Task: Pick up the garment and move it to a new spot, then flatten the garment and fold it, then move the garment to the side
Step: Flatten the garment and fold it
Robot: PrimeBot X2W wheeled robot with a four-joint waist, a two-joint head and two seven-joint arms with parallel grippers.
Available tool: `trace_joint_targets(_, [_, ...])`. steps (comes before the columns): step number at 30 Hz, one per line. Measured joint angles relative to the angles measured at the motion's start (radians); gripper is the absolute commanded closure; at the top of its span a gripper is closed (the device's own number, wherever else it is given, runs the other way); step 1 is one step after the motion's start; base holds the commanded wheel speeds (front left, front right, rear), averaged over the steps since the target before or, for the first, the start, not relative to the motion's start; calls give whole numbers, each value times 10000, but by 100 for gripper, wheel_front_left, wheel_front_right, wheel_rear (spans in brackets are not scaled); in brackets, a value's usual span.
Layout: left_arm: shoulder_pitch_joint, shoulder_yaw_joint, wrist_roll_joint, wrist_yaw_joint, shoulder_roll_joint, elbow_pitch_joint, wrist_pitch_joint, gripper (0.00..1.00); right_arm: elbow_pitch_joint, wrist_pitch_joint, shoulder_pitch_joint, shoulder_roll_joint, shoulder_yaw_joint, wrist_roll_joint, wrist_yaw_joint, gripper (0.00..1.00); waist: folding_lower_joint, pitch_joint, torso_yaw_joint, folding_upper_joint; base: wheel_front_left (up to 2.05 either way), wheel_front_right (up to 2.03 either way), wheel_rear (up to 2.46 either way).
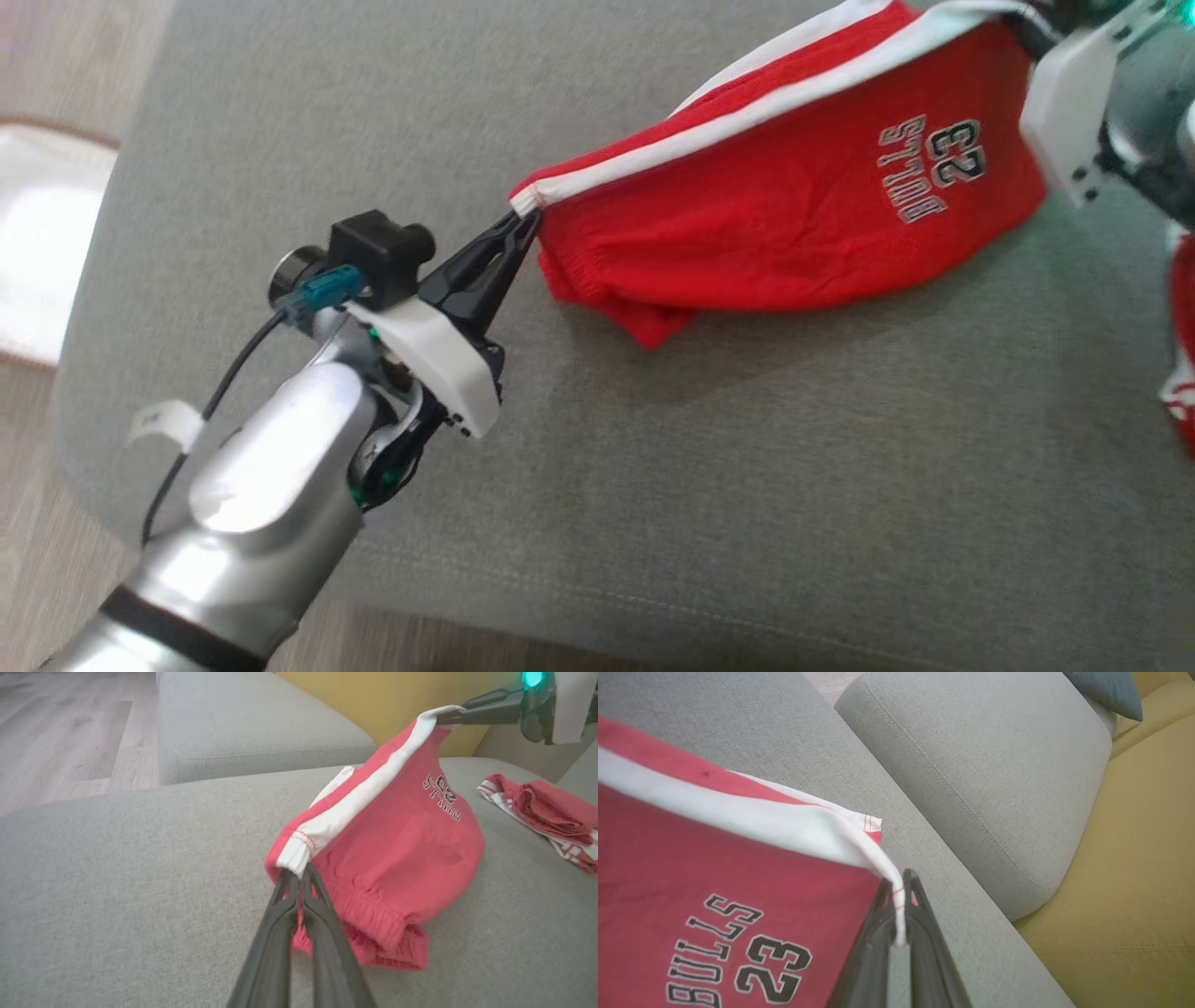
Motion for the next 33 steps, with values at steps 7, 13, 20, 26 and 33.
trace_joint_targets(7, [-582,-228,13,-230,-510,966,-351,100,1085,-591,-802,247,953,96,0,100,0,591,425,0,0,0,0])
trace_joint_targets(13, [-1127,-238,13,-311,-809,1555,-617,100,2021,-1120,-1589,464,1256,161,0,100,1,958,567,0,0,0,0])
trace_joint_targets(20, [-1337,-236,19,-313,-999,2240,-844,0,3185,-2077,-1880,903,1377,159,0,0,1,1106,595,0,0,0,0])
trace_joint_targets(26, [-1339,-213,132,-293,-995,2775,-951,0,4149,-3005,-1836,1363,974,433,0,0,1,845,402,0,0,0,0])
trace_joint_targets(33, [-1274,-21,165,-111,-754,3032,-1024,0,5047,-4125,-1305,1827,59,872,0,0,1,361,32,0,0,0,0])
